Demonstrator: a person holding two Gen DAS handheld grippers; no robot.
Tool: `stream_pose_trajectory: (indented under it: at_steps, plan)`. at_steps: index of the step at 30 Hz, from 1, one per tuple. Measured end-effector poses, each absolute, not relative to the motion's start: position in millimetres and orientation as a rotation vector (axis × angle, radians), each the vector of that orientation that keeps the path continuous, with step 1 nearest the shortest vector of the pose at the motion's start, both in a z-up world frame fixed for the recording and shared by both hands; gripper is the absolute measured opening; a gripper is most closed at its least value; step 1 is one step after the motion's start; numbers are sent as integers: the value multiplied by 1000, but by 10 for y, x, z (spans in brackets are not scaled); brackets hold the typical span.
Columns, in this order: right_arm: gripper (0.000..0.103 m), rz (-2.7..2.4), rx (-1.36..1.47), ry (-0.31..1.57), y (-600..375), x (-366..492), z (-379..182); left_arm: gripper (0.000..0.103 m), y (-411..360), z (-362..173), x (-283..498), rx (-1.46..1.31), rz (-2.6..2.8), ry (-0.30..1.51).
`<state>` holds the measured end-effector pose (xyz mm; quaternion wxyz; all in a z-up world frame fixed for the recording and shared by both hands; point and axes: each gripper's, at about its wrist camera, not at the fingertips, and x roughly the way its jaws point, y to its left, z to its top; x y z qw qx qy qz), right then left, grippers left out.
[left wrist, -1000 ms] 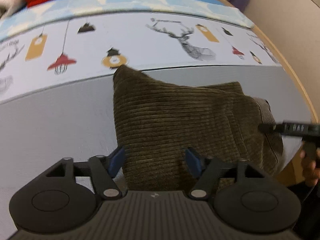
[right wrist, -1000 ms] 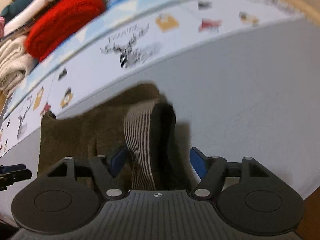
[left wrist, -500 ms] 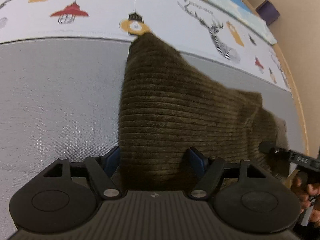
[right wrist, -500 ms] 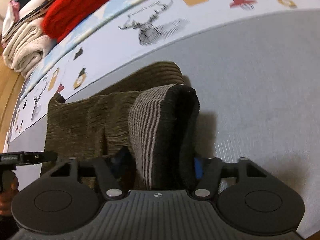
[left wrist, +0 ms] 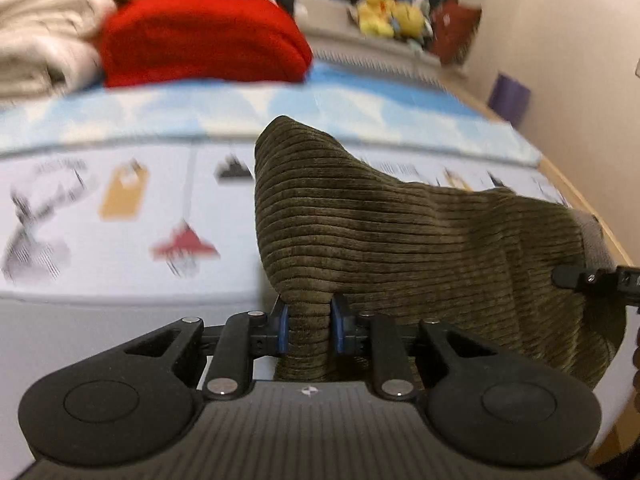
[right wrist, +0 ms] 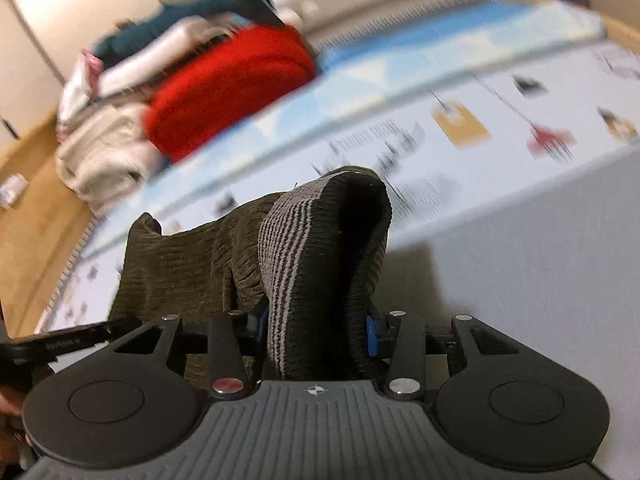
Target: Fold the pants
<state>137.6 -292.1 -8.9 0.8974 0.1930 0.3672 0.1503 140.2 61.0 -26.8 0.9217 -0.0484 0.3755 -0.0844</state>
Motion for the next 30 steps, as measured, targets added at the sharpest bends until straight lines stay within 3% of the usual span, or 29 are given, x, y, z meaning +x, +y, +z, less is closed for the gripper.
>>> stream_pose_trajectory:
  at_steps: [3,7,9,13,16,23,27,29,30]
  plan:
    - [45,313,381,731,-2721,1599,-33,16,776,-226,1494,-85,-106,717]
    - [58,218,292,813,-2469,1935,-236,21,983,-286,1652,-102,8,765]
    - [59,102,233,827,-2415,2046,-359,21,1014,-320,1665,-165,-60,809]
    - [59,85,254,881,-2419,2098,-425,30,736,-396,1590,-51,-231,867]
    - [67,73,179,949,-2390,2082,-511,39,529,-779,1596,32,-267,1101]
    - [76,42,256,1021,-2522,1991,-653,59,747,-732,1717,-145,-157,1103]
    - [80,60,305,1062,-2576,1976,-715,59,859,-864,1763,-257,-157,1173]
    - [80,55,354,1074,-2613,2005,-730,44,925,-914,1779,-315,-176,1179]
    - [80,56,360,1075,-2608,2012,-725,43,934,-921,1779,-329,-181,1181]
